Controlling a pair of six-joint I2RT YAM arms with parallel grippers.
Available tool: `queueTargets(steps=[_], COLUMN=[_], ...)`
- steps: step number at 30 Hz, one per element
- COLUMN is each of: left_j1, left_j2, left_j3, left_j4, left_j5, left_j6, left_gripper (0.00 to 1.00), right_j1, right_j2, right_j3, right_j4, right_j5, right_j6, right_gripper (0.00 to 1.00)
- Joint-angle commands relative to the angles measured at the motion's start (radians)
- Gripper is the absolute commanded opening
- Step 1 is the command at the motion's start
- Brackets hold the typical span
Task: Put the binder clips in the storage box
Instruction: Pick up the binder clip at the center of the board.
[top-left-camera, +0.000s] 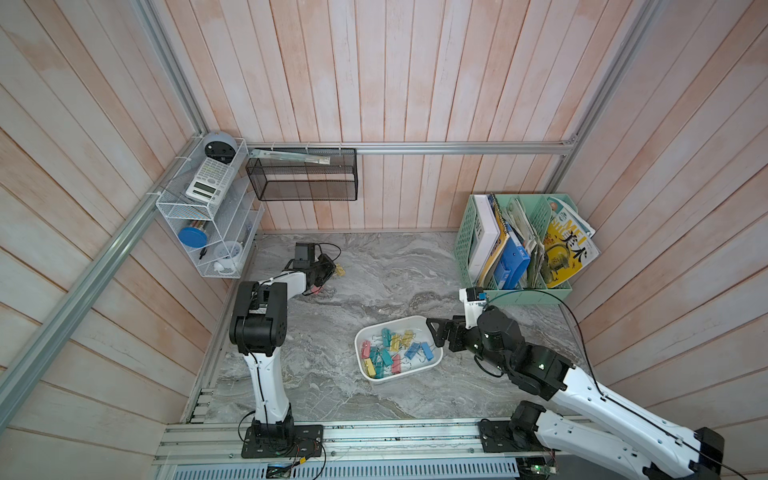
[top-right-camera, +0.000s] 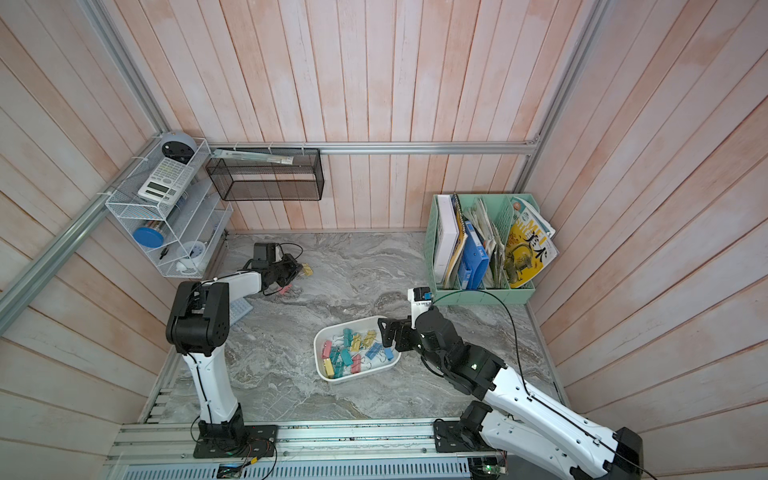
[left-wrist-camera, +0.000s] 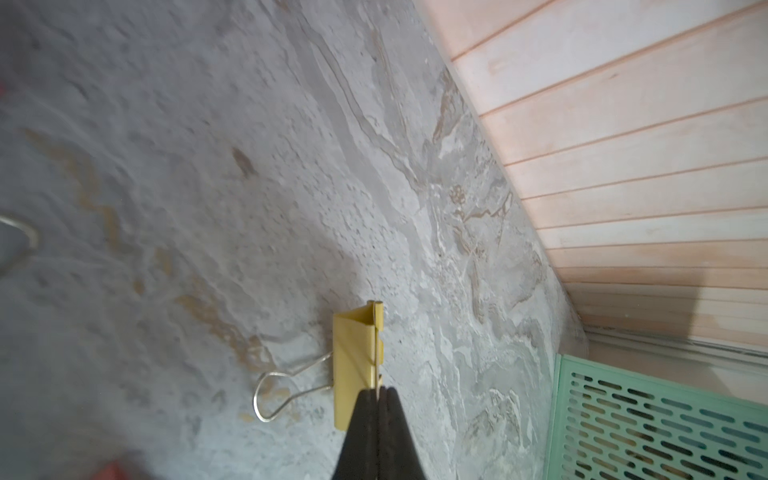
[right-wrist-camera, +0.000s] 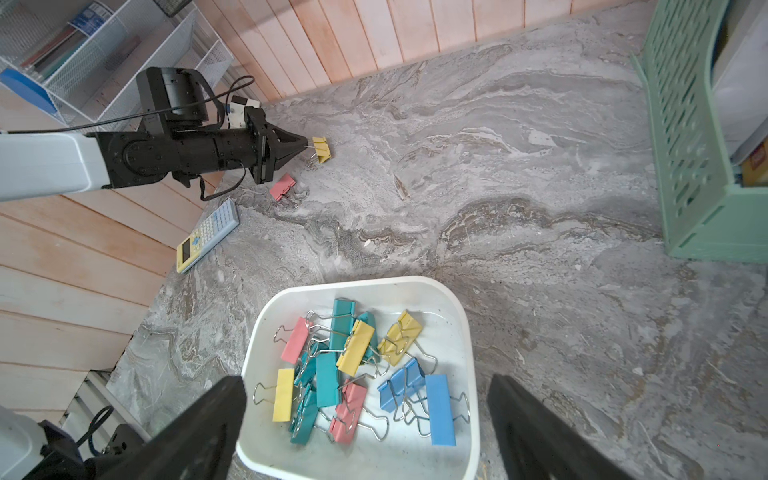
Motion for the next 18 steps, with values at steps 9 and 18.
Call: queueTargets(steps=[9, 18], left_j1=[-0.315, -0.715], left_j2=[-0.34, -0.39], left_j3=[0.076, 0.281], left_j4=[-0.523, -0.924], left_j5=[-0.274, -0.615], left_j6=[0.355, 0.472], left_gripper=[0.0, 0.0], right_j1=[-0.401, -0.553], right_j2=[0.028, 0.091], right_j3=[-0.15, -0.165], right_j4=[0.151, 0.153], right_j5=[-0.387, -0.497], right_j6=[0.235, 0.324], right_gripper=[0.98, 0.98])
